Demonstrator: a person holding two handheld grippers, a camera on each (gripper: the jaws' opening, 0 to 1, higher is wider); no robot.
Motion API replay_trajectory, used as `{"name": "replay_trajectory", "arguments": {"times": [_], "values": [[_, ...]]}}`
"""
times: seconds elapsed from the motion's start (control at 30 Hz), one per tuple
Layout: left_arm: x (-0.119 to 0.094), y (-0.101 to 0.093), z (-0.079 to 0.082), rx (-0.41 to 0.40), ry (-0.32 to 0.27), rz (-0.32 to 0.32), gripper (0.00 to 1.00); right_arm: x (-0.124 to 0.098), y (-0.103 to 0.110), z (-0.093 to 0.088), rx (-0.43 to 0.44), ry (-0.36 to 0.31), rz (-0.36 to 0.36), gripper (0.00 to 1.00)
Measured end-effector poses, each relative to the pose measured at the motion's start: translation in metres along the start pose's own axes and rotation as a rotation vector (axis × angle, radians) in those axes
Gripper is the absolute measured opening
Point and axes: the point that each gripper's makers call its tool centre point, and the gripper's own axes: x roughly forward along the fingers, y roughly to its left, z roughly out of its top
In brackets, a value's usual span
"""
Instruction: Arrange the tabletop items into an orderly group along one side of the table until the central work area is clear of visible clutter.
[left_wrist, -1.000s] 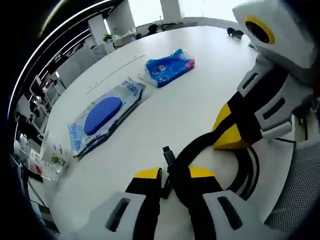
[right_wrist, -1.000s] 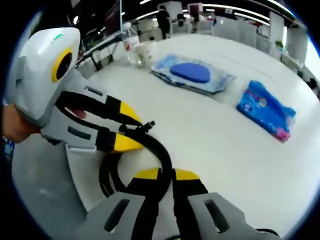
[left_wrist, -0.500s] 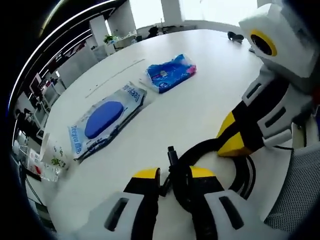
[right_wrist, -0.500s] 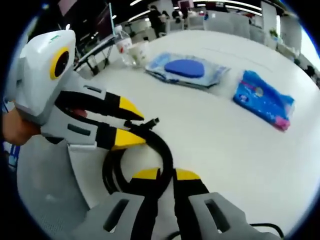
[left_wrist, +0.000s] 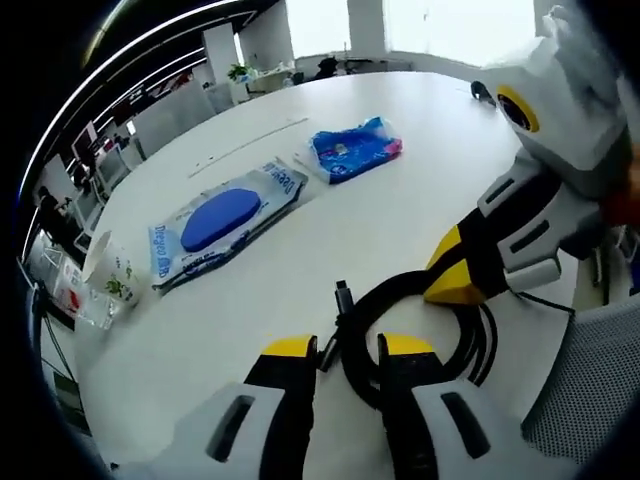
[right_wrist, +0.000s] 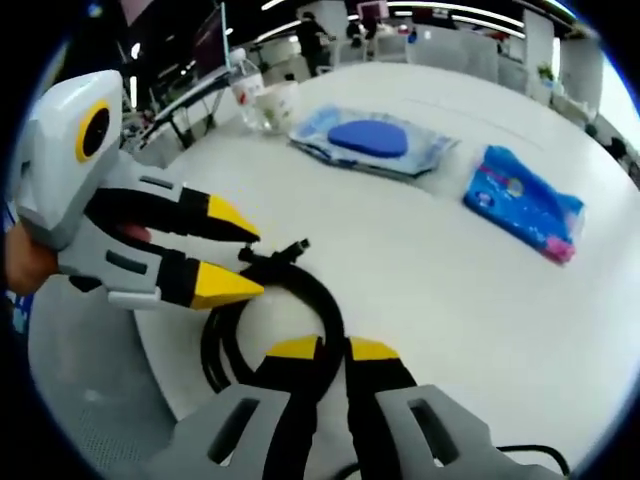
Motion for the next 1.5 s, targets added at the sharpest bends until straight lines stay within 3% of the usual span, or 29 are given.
{"name": "replay_trajectory", "arguments": {"times": [0.23,0.4,0.6,0.83,1.03,1.3,1.37,1.5], "values": [[-0.002,-0.002,-0.004,-0.048,0.003,0.021,0.26,0.000,0.001,0.000,-0.012,0.005,-0.001,0.05],[-0.009,0.008,-0.010,-0.095,0.002,0.063,0.33,0.000,0.001,0.000,-0.009,0.005,-0.001,0.05],[-0.012,0.008,-0.022,-0.125,0.022,0.054,0.31,0.001,0.000,0.001,-0.003,0.003,0.000,0.05],[-0.010,-0.005,-0.023,-0.146,0.034,0.019,0.25,0.001,0.000,0.001,-0.002,-0.001,0.000,0.05],[-0.007,-0.005,-0.024,-0.175,0.038,0.022,0.26,0.001,0.001,0.001,-0.006,0.002,0.005,0.05],[0.001,0.003,-0.016,-0.078,0.033,0.035,0.21,0.000,0.003,-0.001,-0.004,0.002,0.024,0.08],[0.003,0.004,-0.014,-0.077,0.034,0.033,0.13,0.000,0.004,-0.001,0.004,0.002,0.033,0.09],[0.008,0.003,-0.010,-0.014,0.035,0.015,0.12,-0.001,0.004,-0.001,-0.011,0.005,0.036,0.09]]}}
